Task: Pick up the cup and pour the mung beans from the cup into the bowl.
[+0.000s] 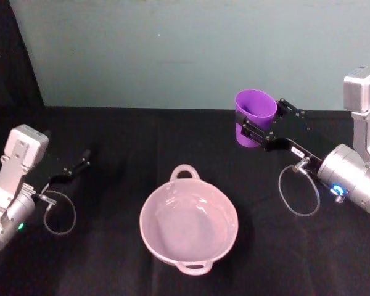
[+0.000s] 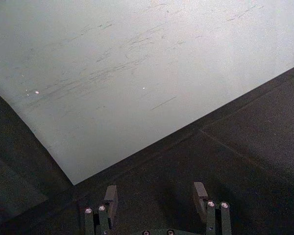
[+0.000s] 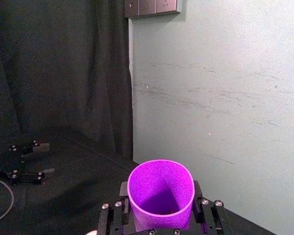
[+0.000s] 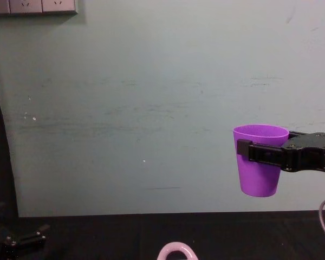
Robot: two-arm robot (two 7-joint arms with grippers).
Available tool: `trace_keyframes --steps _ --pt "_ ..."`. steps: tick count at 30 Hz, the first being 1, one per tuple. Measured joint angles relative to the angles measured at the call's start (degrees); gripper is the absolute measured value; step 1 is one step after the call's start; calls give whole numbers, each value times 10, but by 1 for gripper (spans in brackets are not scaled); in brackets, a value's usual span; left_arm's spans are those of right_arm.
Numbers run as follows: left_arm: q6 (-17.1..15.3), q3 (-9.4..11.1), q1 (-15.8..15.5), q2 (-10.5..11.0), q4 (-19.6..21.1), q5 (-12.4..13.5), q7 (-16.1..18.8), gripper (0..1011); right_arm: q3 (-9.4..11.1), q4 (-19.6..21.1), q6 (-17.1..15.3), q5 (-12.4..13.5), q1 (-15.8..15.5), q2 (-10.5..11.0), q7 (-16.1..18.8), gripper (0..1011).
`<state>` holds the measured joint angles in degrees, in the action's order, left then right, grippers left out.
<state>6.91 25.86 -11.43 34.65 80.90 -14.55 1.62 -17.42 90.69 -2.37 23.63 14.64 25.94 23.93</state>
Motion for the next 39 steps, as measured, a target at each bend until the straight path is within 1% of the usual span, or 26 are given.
trace_keyframes --steps 39 --pt "0 0 0 0 0 0 0 1012 0 0 0 0 0 0 0 726"
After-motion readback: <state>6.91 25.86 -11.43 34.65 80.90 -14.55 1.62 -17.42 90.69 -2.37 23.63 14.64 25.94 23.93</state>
